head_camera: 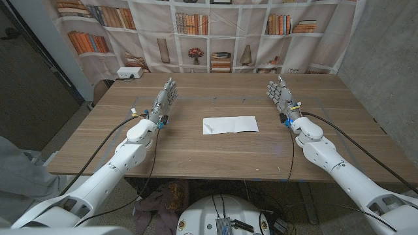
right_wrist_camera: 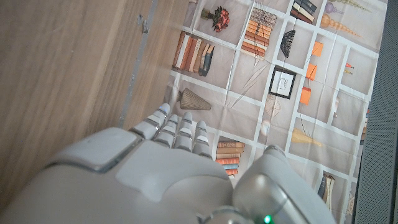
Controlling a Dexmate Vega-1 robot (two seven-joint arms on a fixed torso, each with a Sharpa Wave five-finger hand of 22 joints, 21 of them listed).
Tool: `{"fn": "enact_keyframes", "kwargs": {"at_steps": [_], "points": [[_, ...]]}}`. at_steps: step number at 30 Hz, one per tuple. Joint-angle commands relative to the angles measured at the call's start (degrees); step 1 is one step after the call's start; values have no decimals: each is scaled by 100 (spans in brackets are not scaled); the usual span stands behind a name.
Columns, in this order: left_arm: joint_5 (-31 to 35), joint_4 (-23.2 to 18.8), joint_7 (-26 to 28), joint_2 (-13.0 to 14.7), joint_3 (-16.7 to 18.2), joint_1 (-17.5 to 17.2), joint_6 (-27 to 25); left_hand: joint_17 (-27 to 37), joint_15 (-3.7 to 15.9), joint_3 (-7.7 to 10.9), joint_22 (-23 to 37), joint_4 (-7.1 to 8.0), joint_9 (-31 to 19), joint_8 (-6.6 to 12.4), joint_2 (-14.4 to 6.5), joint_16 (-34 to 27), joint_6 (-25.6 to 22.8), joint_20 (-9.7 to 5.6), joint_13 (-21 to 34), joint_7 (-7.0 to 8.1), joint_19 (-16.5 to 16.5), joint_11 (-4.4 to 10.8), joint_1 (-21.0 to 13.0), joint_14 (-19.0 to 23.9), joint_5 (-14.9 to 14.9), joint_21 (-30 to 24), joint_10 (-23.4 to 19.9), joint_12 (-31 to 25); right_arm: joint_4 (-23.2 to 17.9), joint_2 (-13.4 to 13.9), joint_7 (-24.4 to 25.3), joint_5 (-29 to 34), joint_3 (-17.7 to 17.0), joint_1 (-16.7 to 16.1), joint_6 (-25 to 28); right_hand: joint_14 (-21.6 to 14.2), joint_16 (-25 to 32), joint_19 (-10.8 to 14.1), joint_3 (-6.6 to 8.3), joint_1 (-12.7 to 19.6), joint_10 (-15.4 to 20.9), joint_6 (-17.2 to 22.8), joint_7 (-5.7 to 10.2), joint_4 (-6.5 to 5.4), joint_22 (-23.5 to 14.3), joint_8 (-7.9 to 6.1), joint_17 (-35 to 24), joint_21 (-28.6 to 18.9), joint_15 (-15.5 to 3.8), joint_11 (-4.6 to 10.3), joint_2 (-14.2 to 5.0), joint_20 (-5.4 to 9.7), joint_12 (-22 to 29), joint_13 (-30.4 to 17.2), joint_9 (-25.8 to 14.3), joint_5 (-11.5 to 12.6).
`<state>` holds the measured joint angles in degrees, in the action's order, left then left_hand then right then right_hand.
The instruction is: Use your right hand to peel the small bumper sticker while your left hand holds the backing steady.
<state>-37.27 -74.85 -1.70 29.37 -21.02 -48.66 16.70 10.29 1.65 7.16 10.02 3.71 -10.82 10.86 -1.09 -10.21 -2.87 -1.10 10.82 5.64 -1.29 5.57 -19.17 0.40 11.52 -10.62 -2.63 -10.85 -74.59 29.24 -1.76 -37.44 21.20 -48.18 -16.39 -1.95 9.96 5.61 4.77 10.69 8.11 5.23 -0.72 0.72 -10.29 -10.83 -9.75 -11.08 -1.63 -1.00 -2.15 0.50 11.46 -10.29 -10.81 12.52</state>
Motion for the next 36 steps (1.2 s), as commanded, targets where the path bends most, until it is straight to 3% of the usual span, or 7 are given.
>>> {"fn": "enact_keyframes", "kwargs": {"at_steps": [1,9,17,21,25,32,36], "points": [[-42,-31,-17,14,35,-74,86,22,284,34,14,7,-14,43,-24,-38,-27,22,13,44,-37,44,-46,23,22,-44,-13,-51,-167,42,51,-25,-10,-95,75,3,38,40,44,68,49,46,-4,-1,-13,-24,-29,-17,-45,-17,-1,3,27,-26,-7,34],[-91,-12,-117,57,67,-108,130,21,285,32,14,5,-13,42,-30,-42,-23,32,13,47,-33,45,-50,27,20,-45,-20,-57,-388,107,211,124,23,-175,97,-13,43,48,50,100,60,37,-11,19,-13,-24,-27,-21,-38,-23,-9,-12,34,-27,-7,35],[-149,-5,-183,82,80,-115,88,21,286,30,14,3,-13,45,-37,-42,-28,35,13,56,-32,69,-55,23,19,-47,-28,-63,-737,213,549,471,95,-278,159,-260,98,195,97,343,323,148,-127,178,-3,-77,-20,-59,9,-83,-2,4,124,-23,-3,35],[-179,0,-215,6,73,-46,126,21,289,31,14,1,-12,45,-43,-44,-27,38,13,55,-31,52,-60,24,18,-48,-30,-65,-1171,396,1087,829,137,-398,579,-476,127,408,119,630,492,221,-113,388,-3,-109,-18,-111,-117,-9,112,12,169,-24,0,26],[44,-169,-116,92,-35,2,23,20,291,32,14,-1,-12,46,-47,-44,-29,39,12,57,-31,49,-65,25,18,-49,-20,-62,-1105,361,1133,912,142,-413,458,-677,137,621,137,898,660,355,-69,573,-8,-146,-18,-154,-212,68,215,4,206,-26,2,17],[146,-523,282,91,-46,-252,-76,20,295,30,14,-4,-11,49,-53,-45,-34,37,12,56,-31,57,-71,22,16,-50,-21,-64,-1285,620,1189,1239,155,-458,507,-812,99,713,190,1288,1170,607,-14,764,-19,-195,-18,-130,-343,206,275,69,354,-29,1,11],[126,-864,468,126,-63,-411,-278,20,296,30,14,-5,-11,50,-55,-46,-35,36,12,60,-29,56,-73,24,15,-50,-26,-67,-1494,798,1207,1393,151,-529,597,-787,68,737,205,1406,1019,551,-4,797,-22,-149,-18,-121,-357,221,284,103,270,-28,-1,6]]}}
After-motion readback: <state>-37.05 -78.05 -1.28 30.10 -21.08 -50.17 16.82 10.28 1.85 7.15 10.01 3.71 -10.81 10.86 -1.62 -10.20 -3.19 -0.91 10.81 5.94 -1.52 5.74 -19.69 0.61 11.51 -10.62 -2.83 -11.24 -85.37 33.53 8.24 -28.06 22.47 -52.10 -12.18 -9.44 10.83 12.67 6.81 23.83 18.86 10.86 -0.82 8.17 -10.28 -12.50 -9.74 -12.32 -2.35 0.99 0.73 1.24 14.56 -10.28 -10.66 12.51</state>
